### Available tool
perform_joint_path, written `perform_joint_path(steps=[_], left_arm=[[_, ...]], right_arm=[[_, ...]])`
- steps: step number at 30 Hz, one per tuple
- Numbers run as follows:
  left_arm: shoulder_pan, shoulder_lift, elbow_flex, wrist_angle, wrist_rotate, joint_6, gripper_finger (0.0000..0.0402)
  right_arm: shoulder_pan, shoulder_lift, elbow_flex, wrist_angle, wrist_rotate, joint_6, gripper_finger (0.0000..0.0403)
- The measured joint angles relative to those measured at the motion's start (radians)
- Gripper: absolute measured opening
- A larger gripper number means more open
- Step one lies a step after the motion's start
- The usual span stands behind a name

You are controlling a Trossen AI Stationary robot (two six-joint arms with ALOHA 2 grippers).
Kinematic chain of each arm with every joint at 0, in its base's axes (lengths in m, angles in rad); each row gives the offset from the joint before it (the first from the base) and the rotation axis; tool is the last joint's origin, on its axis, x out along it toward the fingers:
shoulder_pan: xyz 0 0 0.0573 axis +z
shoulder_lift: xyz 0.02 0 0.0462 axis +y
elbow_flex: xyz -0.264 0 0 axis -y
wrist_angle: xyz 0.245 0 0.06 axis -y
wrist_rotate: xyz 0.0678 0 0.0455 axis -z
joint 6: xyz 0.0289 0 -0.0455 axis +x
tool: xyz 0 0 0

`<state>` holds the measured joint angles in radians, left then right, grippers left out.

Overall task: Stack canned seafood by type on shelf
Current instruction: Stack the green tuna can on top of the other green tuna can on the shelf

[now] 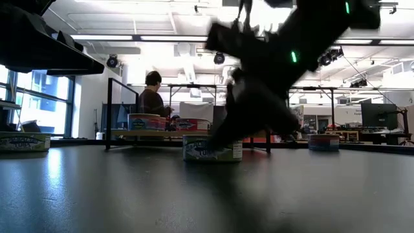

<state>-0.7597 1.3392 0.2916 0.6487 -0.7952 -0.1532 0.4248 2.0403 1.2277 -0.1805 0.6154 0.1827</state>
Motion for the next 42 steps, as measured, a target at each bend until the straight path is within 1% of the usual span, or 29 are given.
perform_joint_path(steps=[3,5,7,12,16,20,28,32,36,42], left_arm=[[0.000,0.000,0.000,0.000,0.000,0.000,0.0117],[0.001,0.000,0.000,0.000,0.000,0.005,0.0117],[0.001,0.000,0.000,0.000,0.000,0.006,0.0117],[0.001,0.000,0.000,0.003,0.000,0.001,0.0117],[0.001,0.000,0.000,0.008,0.000,0.001,0.0117],[0.002,0.000,0.000,0.008,0.000,0.001,0.0117],[0.030,0.000,0.000,0.008,0.000,-0.011,0.0117],[0.034,0.000,0.000,0.008,0.000,-0.011,0.0117],[0.034,0.000,0.000,0.008,0.000,-0.011,0.0117],[0.034,0.000,0.000,0.008,0.000,-0.011,0.0117]], right_arm=[[-0.007,-0.005,-0.078,0.129,-0.009,-0.039,0.0150],[-0.007,-0.001,-0.126,0.205,0.006,-0.125,0.0134],[-0.005,0.000,-0.163,0.247,0.014,-0.188,0.0111],[-0.004,0.004,-0.219,0.267,0.032,-0.203,0.0051],[-0.002,0.007,-0.223,0.258,0.104,-0.202,0.0009],[0.000,0.016,-0.186,0.222,0.183,-0.207,0.0005],[-0.002,0.021,-0.080,0.165,0.209,-0.346,0.0000],[-0.003,0.022,-0.022,0.134,0.257,-0.399,0.0000],[-0.006,0.021,0.014,0.127,0.327,-0.431,0.0000],[-0.038,0.018,0.065,0.126,0.355,-0.552,0.0000]])
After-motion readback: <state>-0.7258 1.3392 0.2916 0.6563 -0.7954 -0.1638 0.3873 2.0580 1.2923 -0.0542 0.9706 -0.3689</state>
